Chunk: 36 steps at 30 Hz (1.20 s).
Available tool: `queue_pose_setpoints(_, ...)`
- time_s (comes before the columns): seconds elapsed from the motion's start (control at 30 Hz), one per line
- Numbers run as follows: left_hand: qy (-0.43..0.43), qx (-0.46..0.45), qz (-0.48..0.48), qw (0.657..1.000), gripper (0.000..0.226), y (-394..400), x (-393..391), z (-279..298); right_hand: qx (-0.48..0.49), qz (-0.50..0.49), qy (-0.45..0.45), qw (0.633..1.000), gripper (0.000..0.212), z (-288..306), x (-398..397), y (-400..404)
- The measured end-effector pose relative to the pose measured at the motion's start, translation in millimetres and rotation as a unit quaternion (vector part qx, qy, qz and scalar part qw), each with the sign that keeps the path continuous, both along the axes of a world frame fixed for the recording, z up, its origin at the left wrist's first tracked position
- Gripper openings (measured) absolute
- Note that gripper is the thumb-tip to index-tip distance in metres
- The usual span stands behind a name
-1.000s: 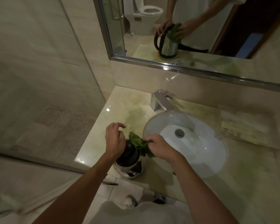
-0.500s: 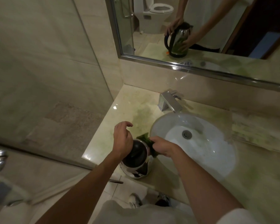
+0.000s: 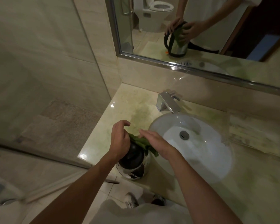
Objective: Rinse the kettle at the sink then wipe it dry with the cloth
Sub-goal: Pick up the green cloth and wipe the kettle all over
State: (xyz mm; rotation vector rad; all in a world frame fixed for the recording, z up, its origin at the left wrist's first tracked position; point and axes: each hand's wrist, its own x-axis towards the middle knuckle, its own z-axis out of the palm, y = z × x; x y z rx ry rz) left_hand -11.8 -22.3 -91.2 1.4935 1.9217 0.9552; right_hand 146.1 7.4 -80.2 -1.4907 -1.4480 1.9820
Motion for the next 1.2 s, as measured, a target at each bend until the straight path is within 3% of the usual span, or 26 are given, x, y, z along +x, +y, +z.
queue_pose_setpoints(0.07,-0.012,0.004,0.000,1.000,0.038,-0.4,-0.8,-0.6,0.018,0.018,-0.007,1.000,0.051,-7.9,-14.0,3.0)
queue_pose_setpoints(0.17,-0.029,-0.003,0.008,1.000,0.039,-0.2,-1.1,-0.6,0.027,0.070,-0.010,0.997,0.034,-18.5,-29.0,2.2)
queue_pose_setpoints(0.33,-0.015,0.004,0.006,1.000,0.038,0.3,-0.8,-1.9,-0.005,0.107,-0.044,0.993,0.033,-27.6,-30.4,13.6)
queue_pose_setpoints(0.5,-0.013,-0.004,0.017,1.000,0.038,0.6,0.1,-2.6,-0.070,0.116,-0.100,0.986,0.046,-46.2,-24.6,17.9)
queue_pose_setpoints(0.6,-0.015,-0.013,0.017,1.000,0.038,0.8,-0.9,-1.4,-0.138,0.096,-0.098,0.981,0.046,-56.0,-15.1,11.9)
queue_pose_setpoints(0.73,-0.013,-0.010,0.018,1.000,0.039,0.1,-1.6,-4.0,-0.150,0.027,-0.063,0.986,0.055,-53.9,0.5,-11.3)
queue_pose_setpoints(0.8,-0.020,-0.002,0.023,1.000,0.039,0.4,-1.3,-4.0,-0.108,-0.001,-0.036,0.994,0.060,-47.2,8.2,-26.1)
queue_pose_setpoints(0.9,-0.016,0.019,0.020,0.999,0.039,0.9,-1.1,-4.3,-0.007,0.047,0.010,0.999,0.062,-36.8,5.5,-37.8)
queue_pose_setpoints(1.0,-0.017,0.021,0.008,1.000,0.038,1.1,-3.7,-8.5,0.042,0.082,-0.004,0.996,0.058,-32.7,-9.1,-28.3)
queue_pose_setpoints(1.1,-0.022,0.005,0.013,1.000,0.039,3.3,-4.9,-12.2,-0.024,0.038,0.020,0.999,0.051,-29.6,-13.6,-18.2)
queue_pose_setpoints(1.2,-0.018,-0.002,0.014,1.000,0.041,3.2,-5.4,-13.2,-0.066,-0.017,-0.015,0.998,0.055,-40.0,-6.9,-27.6)
